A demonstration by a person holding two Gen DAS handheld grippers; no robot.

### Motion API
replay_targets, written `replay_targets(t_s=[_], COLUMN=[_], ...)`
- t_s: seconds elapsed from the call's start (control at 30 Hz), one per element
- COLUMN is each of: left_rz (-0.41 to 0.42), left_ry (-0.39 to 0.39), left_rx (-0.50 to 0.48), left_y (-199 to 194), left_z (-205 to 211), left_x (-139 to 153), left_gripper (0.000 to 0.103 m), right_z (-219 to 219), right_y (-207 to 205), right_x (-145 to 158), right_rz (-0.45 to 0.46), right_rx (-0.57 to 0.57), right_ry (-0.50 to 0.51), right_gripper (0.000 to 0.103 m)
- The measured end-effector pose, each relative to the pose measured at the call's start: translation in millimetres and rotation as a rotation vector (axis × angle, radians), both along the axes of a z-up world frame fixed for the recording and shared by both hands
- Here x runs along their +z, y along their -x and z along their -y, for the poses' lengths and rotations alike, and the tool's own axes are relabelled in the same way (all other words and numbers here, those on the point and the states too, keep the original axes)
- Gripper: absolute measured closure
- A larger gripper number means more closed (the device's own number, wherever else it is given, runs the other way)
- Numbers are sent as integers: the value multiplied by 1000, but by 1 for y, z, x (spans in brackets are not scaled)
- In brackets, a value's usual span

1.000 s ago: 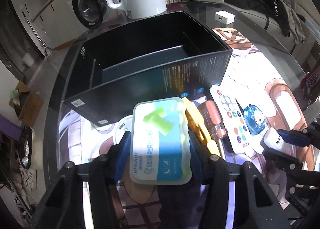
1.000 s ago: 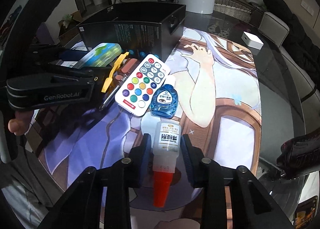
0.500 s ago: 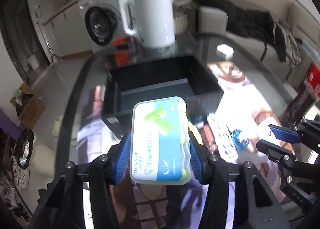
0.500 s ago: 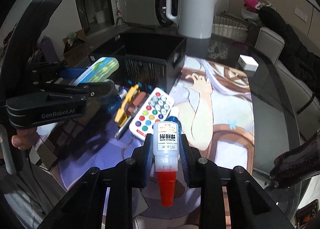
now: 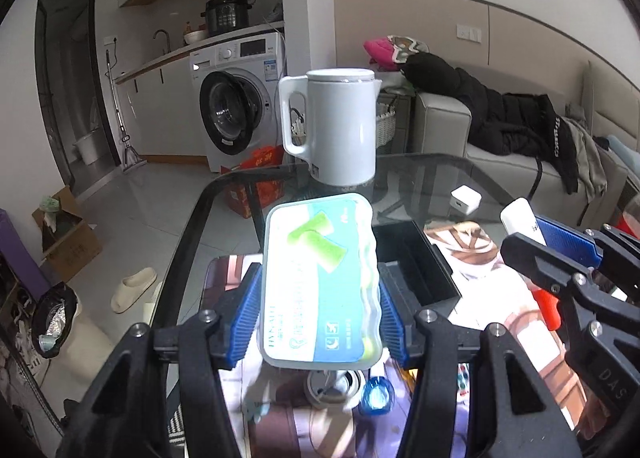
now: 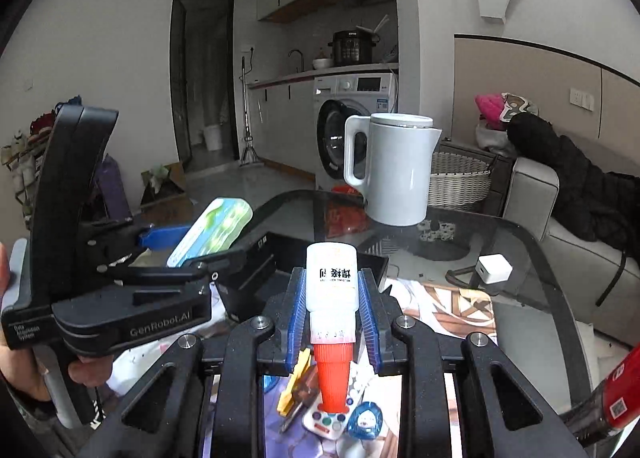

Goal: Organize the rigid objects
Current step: 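Lower the green case into the black box with left tool while right tool drops the glue bottle in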

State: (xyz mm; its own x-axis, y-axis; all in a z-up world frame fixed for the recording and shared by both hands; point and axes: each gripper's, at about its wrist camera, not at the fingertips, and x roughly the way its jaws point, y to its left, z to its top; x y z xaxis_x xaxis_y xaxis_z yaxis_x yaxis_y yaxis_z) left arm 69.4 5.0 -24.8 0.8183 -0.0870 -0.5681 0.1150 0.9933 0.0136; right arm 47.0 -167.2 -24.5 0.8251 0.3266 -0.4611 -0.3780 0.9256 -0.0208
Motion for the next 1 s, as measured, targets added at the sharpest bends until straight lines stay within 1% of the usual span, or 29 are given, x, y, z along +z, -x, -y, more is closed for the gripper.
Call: replay_targets(t_s=[0.2, 0.33, 0.43, 0.5, 0.77, 0.83, 0.87, 0.9, 1.0], left_rz=[19, 12, -17, -61, -209, -230, -238, -245, -264], left_ry=[38, 38, 50, 41, 73, 70, 65, 60, 50], left_rx=[14, 18, 19, 4, 1, 3, 0, -5, -10], left_y=[-25, -40, -50, -59, -82, -84, -84, -84, -83], left_z=[-6, -5, -5, -2, 2, 5, 6, 8, 12], left_x=[-5, -14, -24, -33, -63, -67, -69, -71, -77], left_gripper=[50, 50, 50, 50, 50, 50, 50, 50, 50], right_z=[-9, -9, -10, -12, -19, -21, -22, -23, -28], right_y=[-33, -55, -68, -77, -103, -108, -112, -114, -117], right_x=[4, 4, -1, -5, -30, -35, -37, -38, -46], right_rz=[40, 26, 6, -8, -106, -134, -146, -155, -174], right_rx=[-19, -20, -24, -19, 7, 14, 18, 19, 28], right_ry=[-42, -102, -119, -120, -124, -130, -129, -120, -98], right_gripper=[78, 78, 78, 78, 78, 79, 82, 83, 83])
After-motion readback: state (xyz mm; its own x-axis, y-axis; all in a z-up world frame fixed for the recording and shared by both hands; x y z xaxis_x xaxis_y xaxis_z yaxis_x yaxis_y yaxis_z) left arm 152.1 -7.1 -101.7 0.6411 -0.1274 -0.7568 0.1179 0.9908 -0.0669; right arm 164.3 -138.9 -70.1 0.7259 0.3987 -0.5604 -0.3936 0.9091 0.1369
